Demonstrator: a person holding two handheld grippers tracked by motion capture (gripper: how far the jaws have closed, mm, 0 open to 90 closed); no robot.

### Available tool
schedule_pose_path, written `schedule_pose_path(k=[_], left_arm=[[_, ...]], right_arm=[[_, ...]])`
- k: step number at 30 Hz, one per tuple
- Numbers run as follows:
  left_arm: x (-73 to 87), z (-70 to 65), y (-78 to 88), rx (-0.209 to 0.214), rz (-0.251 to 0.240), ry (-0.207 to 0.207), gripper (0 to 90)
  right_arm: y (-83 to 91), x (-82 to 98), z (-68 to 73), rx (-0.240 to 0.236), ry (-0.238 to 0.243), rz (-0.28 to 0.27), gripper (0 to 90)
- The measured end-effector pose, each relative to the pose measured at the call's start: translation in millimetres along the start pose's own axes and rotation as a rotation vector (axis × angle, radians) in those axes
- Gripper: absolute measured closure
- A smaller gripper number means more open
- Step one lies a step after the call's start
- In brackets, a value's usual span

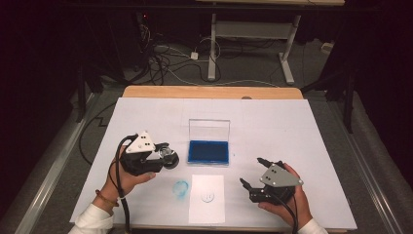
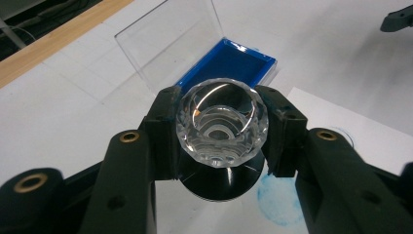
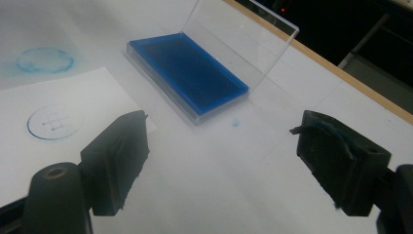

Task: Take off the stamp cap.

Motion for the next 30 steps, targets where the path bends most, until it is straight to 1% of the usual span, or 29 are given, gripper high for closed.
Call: schedule_pose_path(k=[2, 4, 6, 8, 12, 13, 16, 17, 18, 19, 21, 23, 25, 26, 28, 30], left_arm=[[-2.4, -2.6, -3.3, 0.014, -0.004, -0.003, 54.3], [-5.9, -5.5, -7.6, 0.023, -0.005, -0.005, 54.4], [-9.6, -8.8, -10.9, 0.029, -0.013, -0.017, 54.4], [-12.3, -13.3, -14.1, 0.04, -0.01, -0.029, 54.4], [-17.9, -19.1, -19.1, 0.061, -0.025, -0.023, 54.3], [-19.3, -20.3, -20.2, 0.07, -0.026, -0.022, 54.4], [-23.3, -23.8, -24.2, 0.089, -0.039, -0.017, 54.4], [-24.2, -25.0, -25.7, 0.1, -0.044, -0.013, 54.4], [-25.2, -26.4, -27.1, 0.105, -0.049, -0.004, 54.4], [-26.1, -27.4, -28.5, 0.104, -0.051, -0.007, 54.4], [-27.7, -30.1, -30.5, 0.124, -0.056, -0.003, 54.4], [-28.8, -32.5, -32.5, 0.118, -0.056, -0.007, 54.3], [-29.3, -35.1, -34.2, 0.133, -0.058, -0.002, 54.4], [-29.6, -35.8, -34.9, 0.13, -0.058, -0.005, 54.4], [-29.5, -38.3, -36.7, 0.14, -0.055, -0.005, 54.4], [-29.1, -39.8, -38.2, 0.149, -0.054, -0.003, 54.4]], right_arm=[[-4.8, -2.4, 2.7, -0.017, 0.006, 0.002, 19.8], [-10.4, -5.9, 5.4, -0.028, 0.022, 0.005, 20.6], [-15.9, -11.1, 7.9, -0.043, 0.026, 0.001, 20.8], [-21.7, -17.9, 10.6, -0.063, 0.03, -0.013, 20.8], [-37.3, -29.3, 17.6, -0.108, 0.008, -0.021, 20.8], [-41.3, -31.8, 20.4, -0.12, 0.008, -0.025, 20.8], [-52.8, -38.8, 31.1, -0.176, -0.001, -0.033, 20.8], [-56.4, -41.2, 34.9, -0.188, -0.006, -0.044, 20.8], [-60.2, -43.2, 38.5, -0.196, -0.004, -0.049, 20.8], [-64.2, -44.8, 42.3, -0.208, 0.002, -0.048, 21.0], [-71.3, -47.2, 49.8, -0.232, 0.01, -0.05, 21.1], [-77.7, -48.3, 56.0, -0.246, 0.013, -0.046, 21.4], [-83.1, -49.6, 60.8, -0.265, 0.011, -0.055, 21.6], [-85.6, -49.9, 63.4, -0.27, 0.014, -0.049, 21.8], [-88.8, -51.3, 66.9, -0.264, 0.025, -0.057, 23.8], [-92.0, -52.7, 68.2, -0.272, 0.008, -0.062, 24.2]])
Point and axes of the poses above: each handheld gripper's, and its own axes: y roughly backward along the jaws, x roughly out of its underside, z roughly to its left, the point moved 4 cm from there along -y, roughly forward along the jaws, and after that the axes turned 7 degrees about -z, right-handed, at the moved point
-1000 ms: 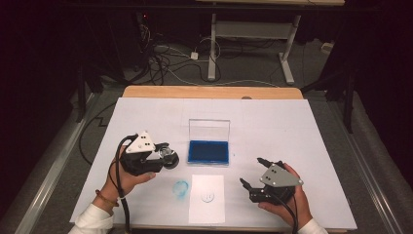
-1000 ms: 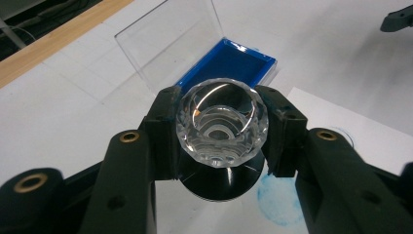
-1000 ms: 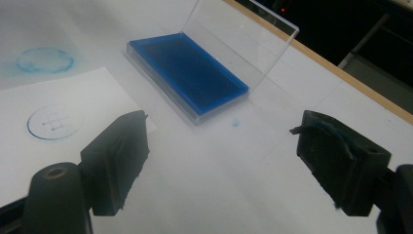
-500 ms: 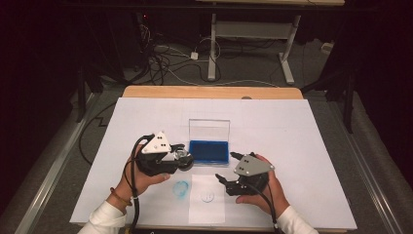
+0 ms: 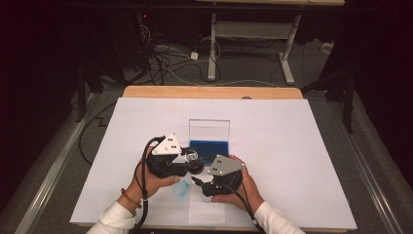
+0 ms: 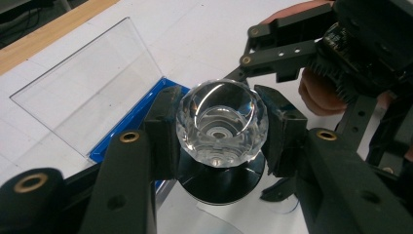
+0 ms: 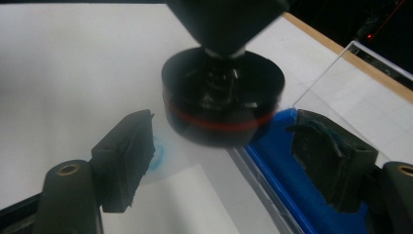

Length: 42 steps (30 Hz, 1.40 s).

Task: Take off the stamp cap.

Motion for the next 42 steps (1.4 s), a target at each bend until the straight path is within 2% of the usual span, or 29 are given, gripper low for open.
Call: schedule_pose_path(k=[6, 11, 19, 23, 34, 39, 42], left_arm=[[1.0, -1.5, -1.6, 0.013, -0.008, 0.014, 54.4], [2.0, -1.2, -1.3, 0.015, -0.011, 0.02, 54.4], [3.8, -0.1, 0.4, 0.036, -0.025, 0.037, 54.3], [5.8, 0.8, 1.5, 0.047, -0.036, 0.046, 54.3], [7.0, -0.2, -1.5, 0.04, -0.043, 0.056, 54.4], [8.7, 1.3, -3.9, 0.034, -0.04, 0.067, 54.4], [9.6, 1.5, -4.5, 0.036, -0.036, 0.069, 54.4]], right_arm=[[-6.6, 1.5, -0.1, -0.003, -0.033, -0.007, 28.7], [-8.4, 1.9, 2.3, -0.007, -0.019, -0.008, 37.6], [-6.6, 2.0, 4.3, -0.008, -0.003, -0.011, 38.5], [-5.5, 2.0, 5.4, -0.013, -0.011, -0.017, 38.5], [-6.7, 4.7, 5.9, -0.023, -0.056, -0.025, 38.1], [-7.9, 6.7, 5.0, 0.004, -0.086, -0.038, 37.3], [-9.2, 8.2, 6.0, 0.0, -0.081, -0.03, 38.1]])
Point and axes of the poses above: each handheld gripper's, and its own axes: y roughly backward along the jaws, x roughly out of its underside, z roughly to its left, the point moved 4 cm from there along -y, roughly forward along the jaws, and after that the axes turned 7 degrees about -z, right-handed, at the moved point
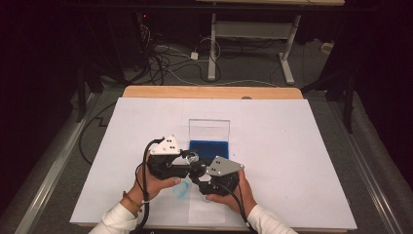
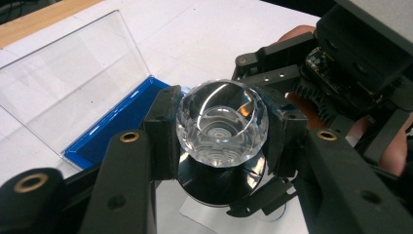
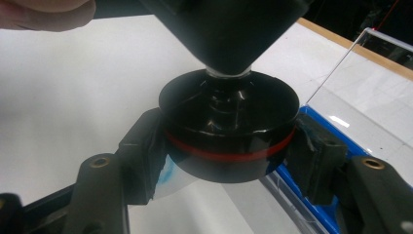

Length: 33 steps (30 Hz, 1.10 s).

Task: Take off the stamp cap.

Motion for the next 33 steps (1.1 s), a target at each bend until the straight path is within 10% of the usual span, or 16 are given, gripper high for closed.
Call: schedule_pose_path(k=[33], left_arm=[[-0.8, -3.3, 4.6, 0.063, 0.003, -0.011, 54.6]], right_arm=[[7.9, -6.9, 2.1, -0.075, 0.077, 0.079, 39.0]])
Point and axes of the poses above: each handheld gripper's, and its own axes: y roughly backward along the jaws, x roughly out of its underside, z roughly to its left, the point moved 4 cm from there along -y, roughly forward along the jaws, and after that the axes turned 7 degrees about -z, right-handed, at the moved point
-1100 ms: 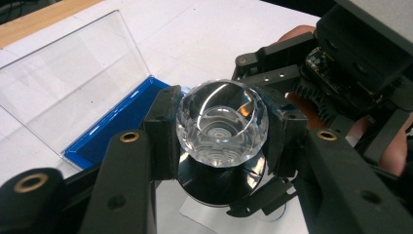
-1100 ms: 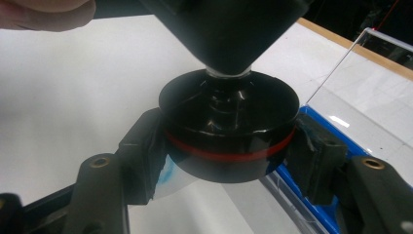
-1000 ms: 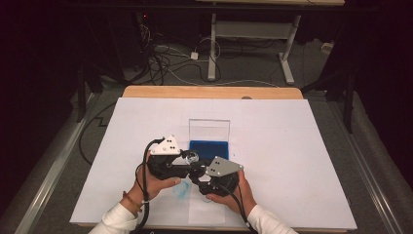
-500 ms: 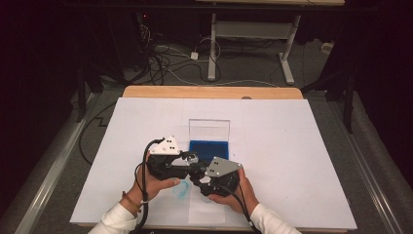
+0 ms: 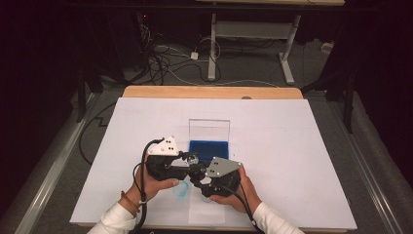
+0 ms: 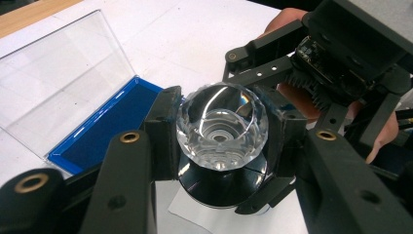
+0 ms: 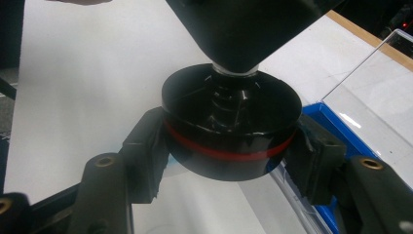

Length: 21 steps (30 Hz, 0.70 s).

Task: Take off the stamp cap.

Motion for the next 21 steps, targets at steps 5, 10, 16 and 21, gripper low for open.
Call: schedule_pose_path(k=[5, 10, 16, 21], left_arm=[[-0.4, 0.9, 0.7, 0.004, -0.003, 0.008, 54.6], [-2.6, -3.3, 2.8, -0.019, -0.034, -0.018, 54.7], [-4.4, -7.7, 5.0, -0.05, -0.059, -0.035, 54.8], [-4.9, -9.9, 6.2, -0.06, -0.067, -0.041, 54.8]], right_arm=[[0.4, -0.4, 0.3, -0.008, -0.004, 0.001, 39.0], [1.9, -2.5, 0.9, -0.012, -0.036, -0.019, 39.0], [5.7, -5.1, 0.7, 0.0, -0.064, -0.032, 39.2], [7.5, -6.1, 2.1, -0.005, -0.095, -0.043, 39.1]])
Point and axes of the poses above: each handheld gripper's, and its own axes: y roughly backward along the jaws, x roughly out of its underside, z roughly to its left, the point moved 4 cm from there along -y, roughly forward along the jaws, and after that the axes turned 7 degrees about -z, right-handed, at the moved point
